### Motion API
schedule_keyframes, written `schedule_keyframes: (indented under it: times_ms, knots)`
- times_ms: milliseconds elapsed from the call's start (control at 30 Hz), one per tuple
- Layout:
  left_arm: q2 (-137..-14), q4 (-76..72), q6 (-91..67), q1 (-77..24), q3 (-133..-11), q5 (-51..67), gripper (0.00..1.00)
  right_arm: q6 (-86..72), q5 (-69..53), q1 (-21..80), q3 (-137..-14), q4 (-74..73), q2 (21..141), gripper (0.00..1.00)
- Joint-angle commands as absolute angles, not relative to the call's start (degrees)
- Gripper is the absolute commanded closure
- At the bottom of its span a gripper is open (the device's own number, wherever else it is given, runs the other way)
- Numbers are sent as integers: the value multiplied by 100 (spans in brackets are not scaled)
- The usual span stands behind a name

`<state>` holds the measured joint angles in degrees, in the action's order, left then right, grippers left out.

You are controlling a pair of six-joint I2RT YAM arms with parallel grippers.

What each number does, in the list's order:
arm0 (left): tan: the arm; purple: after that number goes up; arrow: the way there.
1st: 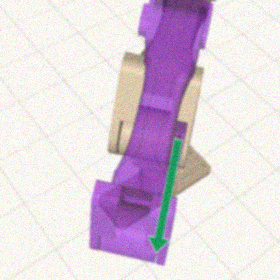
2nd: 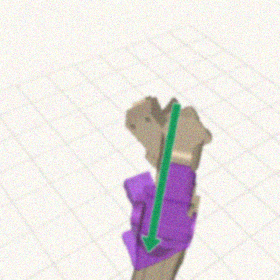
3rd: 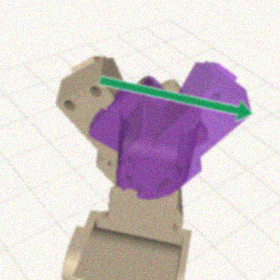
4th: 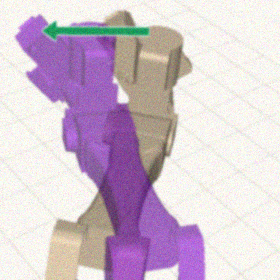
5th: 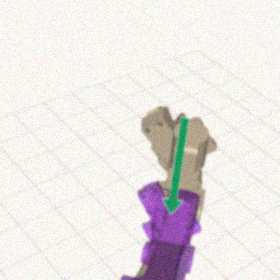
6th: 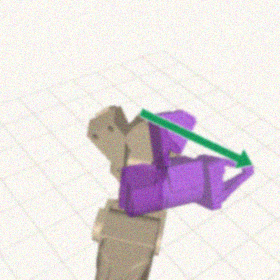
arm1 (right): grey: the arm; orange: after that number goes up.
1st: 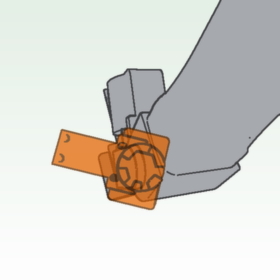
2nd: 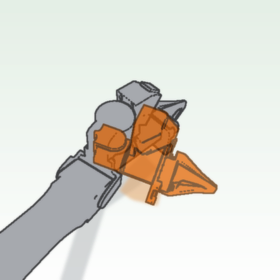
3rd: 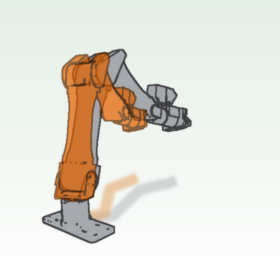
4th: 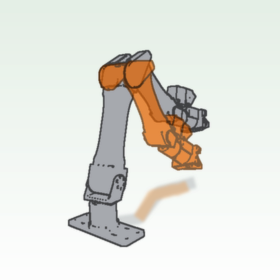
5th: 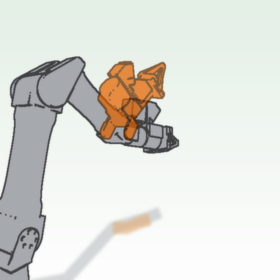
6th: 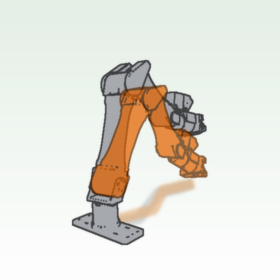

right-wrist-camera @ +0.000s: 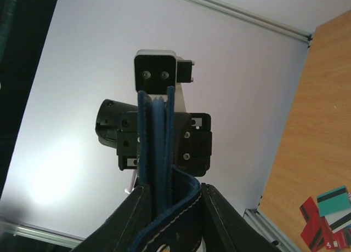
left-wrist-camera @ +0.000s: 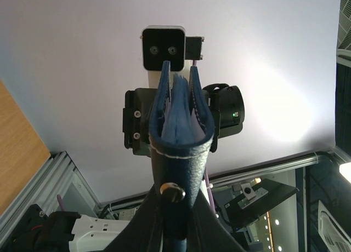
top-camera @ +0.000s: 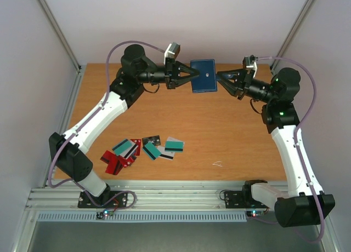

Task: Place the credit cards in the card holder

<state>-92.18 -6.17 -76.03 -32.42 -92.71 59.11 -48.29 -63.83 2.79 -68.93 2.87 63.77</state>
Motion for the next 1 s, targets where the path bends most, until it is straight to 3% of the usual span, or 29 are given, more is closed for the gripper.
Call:
schedule_keyframes:
  times_ms: [0, 700, 967]
  knots:
    - [-9044, -848, -7546, -3234, -9231, 5897, 100, -4975, -6430, 254, -6759, 598, 6304, 74]
    - [-9361, -1036, -7705, -3313, -9475, 5886, 100, -5411, -6906, 253, -6526, 1275, 6562, 75]
    - [-9407, -1080, -7726, -3334, -9398, 5917, 100, -6251, -7020, 264, -6102, 2510, 6706, 85]
